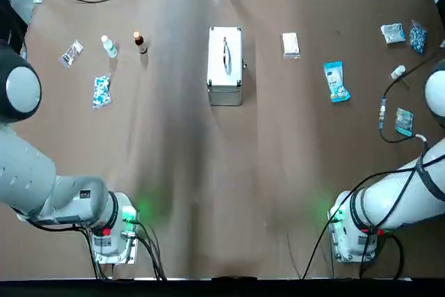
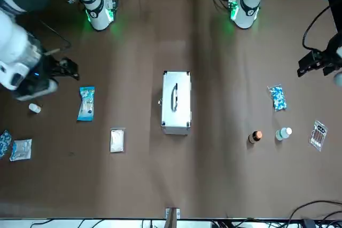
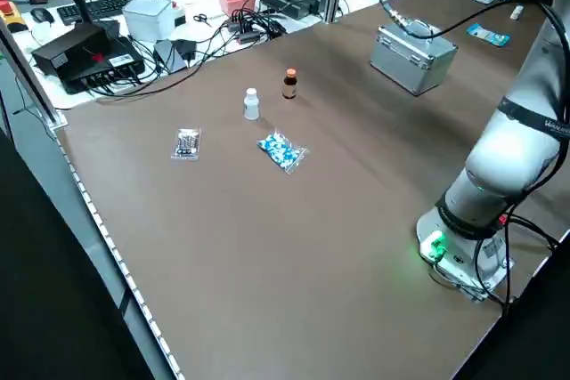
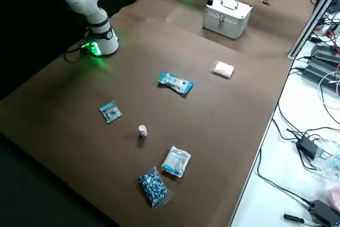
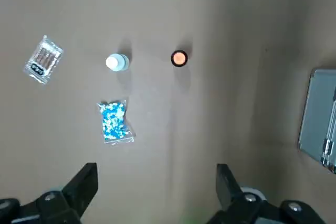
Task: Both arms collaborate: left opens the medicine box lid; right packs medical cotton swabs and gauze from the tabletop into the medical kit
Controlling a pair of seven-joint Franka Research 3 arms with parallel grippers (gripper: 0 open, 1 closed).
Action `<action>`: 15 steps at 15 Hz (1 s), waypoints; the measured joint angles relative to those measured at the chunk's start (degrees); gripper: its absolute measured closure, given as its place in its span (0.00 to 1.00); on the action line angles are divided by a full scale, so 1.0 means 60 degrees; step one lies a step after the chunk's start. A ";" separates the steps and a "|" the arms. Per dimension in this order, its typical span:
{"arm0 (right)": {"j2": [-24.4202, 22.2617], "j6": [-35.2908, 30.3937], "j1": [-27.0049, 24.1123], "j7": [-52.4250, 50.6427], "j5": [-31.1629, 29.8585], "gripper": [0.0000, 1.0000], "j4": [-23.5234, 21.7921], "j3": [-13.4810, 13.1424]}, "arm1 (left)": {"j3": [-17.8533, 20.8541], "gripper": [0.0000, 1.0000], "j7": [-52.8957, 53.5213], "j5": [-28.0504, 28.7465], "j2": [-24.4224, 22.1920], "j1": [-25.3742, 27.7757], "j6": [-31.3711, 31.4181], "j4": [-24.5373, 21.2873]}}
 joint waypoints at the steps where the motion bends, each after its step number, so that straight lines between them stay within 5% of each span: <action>1: 0.0182 0.0193 0.0184 -0.0223 0.0002 0.00 -0.0004 0.0003 | -0.0046 0.00 0.0011 -0.0006 0.0133 -0.0051 0.0005 -0.0012; 15: 0.2188 0.2152 0.2256 -0.3458 0.0572 0.00 -0.0024 0.0019 | -0.1316 0.00 -0.0006 -0.0603 0.1936 -0.0183 0.0364 -0.0109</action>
